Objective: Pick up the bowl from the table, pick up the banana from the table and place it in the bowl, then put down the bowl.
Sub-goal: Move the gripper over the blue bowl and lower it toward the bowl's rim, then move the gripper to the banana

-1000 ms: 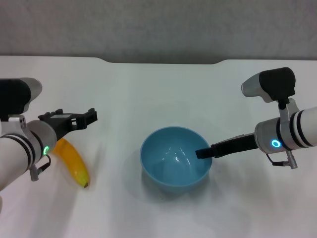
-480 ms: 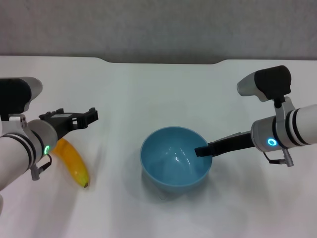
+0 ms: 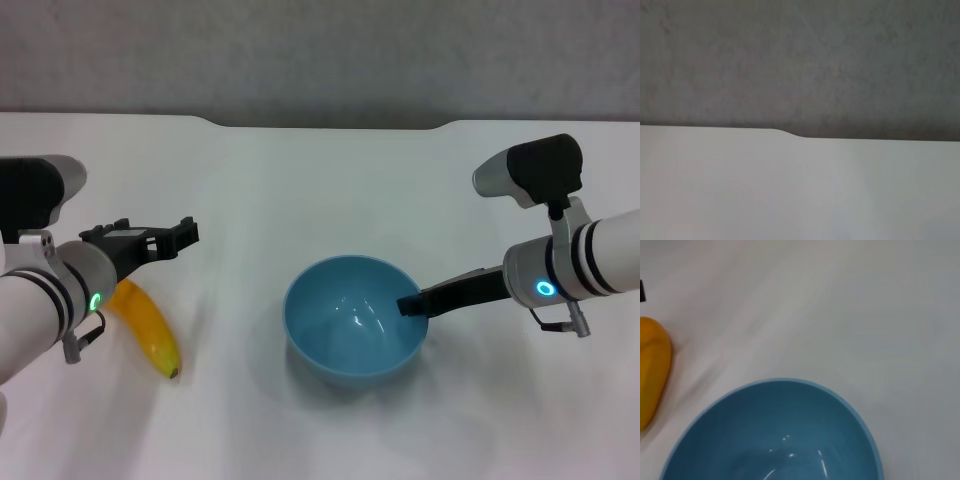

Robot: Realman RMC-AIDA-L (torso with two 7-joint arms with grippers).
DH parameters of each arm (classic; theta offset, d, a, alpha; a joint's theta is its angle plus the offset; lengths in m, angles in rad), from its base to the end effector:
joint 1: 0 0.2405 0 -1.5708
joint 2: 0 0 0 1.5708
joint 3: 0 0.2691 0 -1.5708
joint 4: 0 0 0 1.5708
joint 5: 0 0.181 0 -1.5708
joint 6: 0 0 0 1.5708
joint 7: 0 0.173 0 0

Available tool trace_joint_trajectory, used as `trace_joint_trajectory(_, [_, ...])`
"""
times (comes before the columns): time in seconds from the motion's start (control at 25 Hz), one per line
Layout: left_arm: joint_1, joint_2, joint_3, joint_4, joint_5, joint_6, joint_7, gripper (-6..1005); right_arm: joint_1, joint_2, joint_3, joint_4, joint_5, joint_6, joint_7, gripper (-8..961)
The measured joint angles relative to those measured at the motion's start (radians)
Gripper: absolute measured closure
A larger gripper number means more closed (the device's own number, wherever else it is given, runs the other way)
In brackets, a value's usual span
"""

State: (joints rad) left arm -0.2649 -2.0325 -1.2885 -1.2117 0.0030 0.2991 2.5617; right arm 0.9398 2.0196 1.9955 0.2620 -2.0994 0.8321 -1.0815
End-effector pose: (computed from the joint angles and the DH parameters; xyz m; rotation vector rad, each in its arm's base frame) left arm -0.2653 0.3768 -0.0311 -1.7829 -1.0625 -0.3303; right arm 0.2328 0.4186 -0.0934 -2.4808 1.1441 0.0220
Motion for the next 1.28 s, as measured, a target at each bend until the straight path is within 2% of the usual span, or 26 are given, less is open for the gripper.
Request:
trace_joint_trajectory(0.12, [0.000, 0.000, -0.001, 0.000, 0.000, 0.000, 0.000, 106, 0.001, 0.002, -0.010, -0.006, 0.005, -0.019, 0.000, 612])
trace_joint_trajectory(0.28, [0.001, 0.000, -0.004, 0.003, 0.000, 0.000, 0.000, 106, 0.001, 0.002, -0.067, -0.018, 0.059, -0.056, 0.000, 833])
trace_joint_trajectory(0.76, [0.007, 0.000, -0.006, 0.012, 0.000, 0.000, -0.001, 106, -0.017, 0.002, -0.227, 0.000, 0.197, -0.123, 0.002, 827])
trace_joint_trajectory(0.8, [0.008, 0.000, -0.005, 0.012, 0.000, 0.000, -0.002, 106, -0.023, 0.002, -0.230, 0.008, 0.201, -0.126, 0.002, 857])
trace_joint_trajectory(0.88, [0.009, 0.000, -0.003, 0.012, 0.000, 0.000, -0.002, 106, -0.039, 0.002, -0.234, 0.030, 0.208, -0.129, 0.002, 917])
trace_joint_trajectory(1.12, [0.017, 0.000, 0.010, -0.001, 0.000, 0.016, 0.001, 106, -0.123, 0.001, -0.277, 0.140, 0.256, -0.119, 0.014, 917])
trace_joint_trajectory(1.28, [0.026, 0.000, 0.028, -0.071, 0.000, 0.112, 0.005, 106, -0.172, -0.004, -0.308, 0.200, 0.255, -0.118, 0.054, 917])
